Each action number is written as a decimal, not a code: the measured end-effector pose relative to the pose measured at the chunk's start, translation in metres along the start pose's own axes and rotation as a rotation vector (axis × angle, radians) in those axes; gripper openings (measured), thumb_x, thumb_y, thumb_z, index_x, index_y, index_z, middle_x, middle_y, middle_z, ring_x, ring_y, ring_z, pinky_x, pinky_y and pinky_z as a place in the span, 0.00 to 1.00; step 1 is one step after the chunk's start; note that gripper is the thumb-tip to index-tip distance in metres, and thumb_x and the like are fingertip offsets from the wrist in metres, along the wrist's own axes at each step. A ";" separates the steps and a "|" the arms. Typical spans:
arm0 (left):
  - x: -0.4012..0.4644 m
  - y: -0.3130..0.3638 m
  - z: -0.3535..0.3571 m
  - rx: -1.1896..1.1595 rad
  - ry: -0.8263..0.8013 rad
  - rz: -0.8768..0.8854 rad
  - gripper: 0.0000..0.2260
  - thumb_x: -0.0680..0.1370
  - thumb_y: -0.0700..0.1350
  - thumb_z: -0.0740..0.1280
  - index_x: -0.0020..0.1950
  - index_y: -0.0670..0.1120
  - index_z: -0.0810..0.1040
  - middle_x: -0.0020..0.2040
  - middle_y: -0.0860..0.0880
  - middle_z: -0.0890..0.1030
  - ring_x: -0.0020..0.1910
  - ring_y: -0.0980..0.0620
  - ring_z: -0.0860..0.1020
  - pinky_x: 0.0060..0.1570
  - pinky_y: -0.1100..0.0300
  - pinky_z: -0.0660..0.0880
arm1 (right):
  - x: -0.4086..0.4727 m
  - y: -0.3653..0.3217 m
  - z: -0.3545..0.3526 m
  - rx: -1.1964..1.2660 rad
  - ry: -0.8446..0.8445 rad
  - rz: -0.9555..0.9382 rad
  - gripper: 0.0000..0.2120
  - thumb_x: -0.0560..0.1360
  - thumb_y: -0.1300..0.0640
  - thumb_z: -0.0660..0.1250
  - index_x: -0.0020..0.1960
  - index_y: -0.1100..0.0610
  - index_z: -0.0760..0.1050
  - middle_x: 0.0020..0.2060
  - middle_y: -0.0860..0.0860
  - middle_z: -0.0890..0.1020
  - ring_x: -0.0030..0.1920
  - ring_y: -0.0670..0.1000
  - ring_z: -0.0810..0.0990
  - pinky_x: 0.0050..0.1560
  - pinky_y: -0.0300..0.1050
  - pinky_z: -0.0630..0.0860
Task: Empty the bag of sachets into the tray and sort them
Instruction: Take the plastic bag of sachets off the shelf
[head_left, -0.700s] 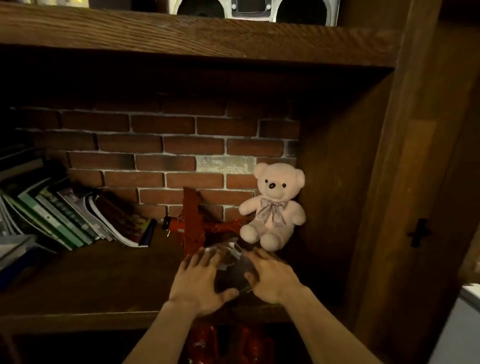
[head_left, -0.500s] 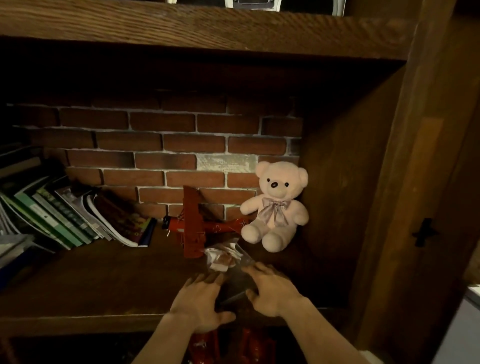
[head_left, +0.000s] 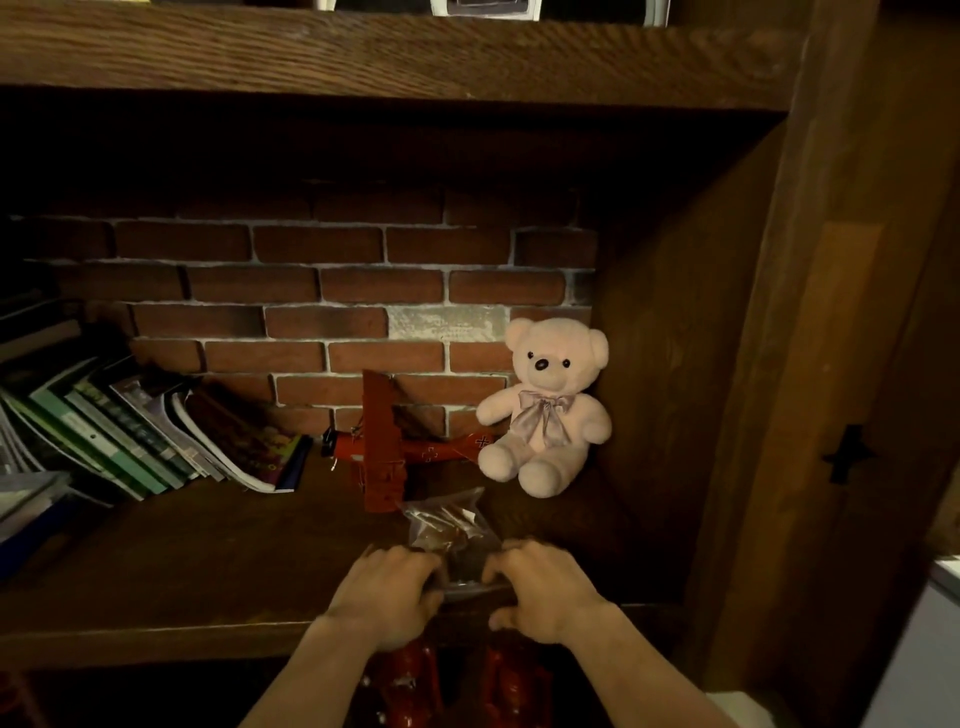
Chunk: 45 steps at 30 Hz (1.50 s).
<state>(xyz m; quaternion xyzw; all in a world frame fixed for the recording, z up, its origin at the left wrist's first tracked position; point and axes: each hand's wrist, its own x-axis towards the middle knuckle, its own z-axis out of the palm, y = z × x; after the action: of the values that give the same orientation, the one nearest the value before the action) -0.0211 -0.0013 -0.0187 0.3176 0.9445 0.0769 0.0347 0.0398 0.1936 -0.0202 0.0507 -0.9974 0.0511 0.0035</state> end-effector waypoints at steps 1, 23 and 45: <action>0.000 0.000 -0.001 -0.029 0.007 -0.001 0.06 0.79 0.53 0.64 0.55 0.59 0.77 0.56 0.53 0.80 0.57 0.51 0.77 0.64 0.50 0.70 | -0.002 0.000 0.000 0.001 0.013 0.000 0.14 0.74 0.48 0.74 0.58 0.47 0.79 0.59 0.49 0.80 0.59 0.55 0.79 0.57 0.50 0.75; -0.046 0.022 -0.156 -0.018 0.603 0.028 0.03 0.79 0.54 0.62 0.50 0.57 0.74 0.45 0.51 0.84 0.45 0.45 0.82 0.48 0.46 0.80 | -0.021 -0.017 -0.157 0.398 0.541 -0.017 0.04 0.75 0.50 0.75 0.43 0.43 0.82 0.43 0.43 0.86 0.46 0.42 0.82 0.45 0.43 0.79; -0.076 0.043 -0.183 -0.032 0.620 0.111 0.03 0.81 0.51 0.64 0.47 0.57 0.73 0.42 0.52 0.84 0.42 0.47 0.81 0.48 0.50 0.79 | -0.060 -0.033 -0.181 0.375 0.629 0.018 0.04 0.73 0.47 0.75 0.42 0.45 0.83 0.45 0.42 0.85 0.48 0.46 0.82 0.51 0.55 0.82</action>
<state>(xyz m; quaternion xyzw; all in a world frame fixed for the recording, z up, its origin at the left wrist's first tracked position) 0.0440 -0.0356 0.1702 0.3296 0.8900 0.1865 -0.2540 0.1036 0.1852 0.1627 0.0234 -0.9213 0.2462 0.3001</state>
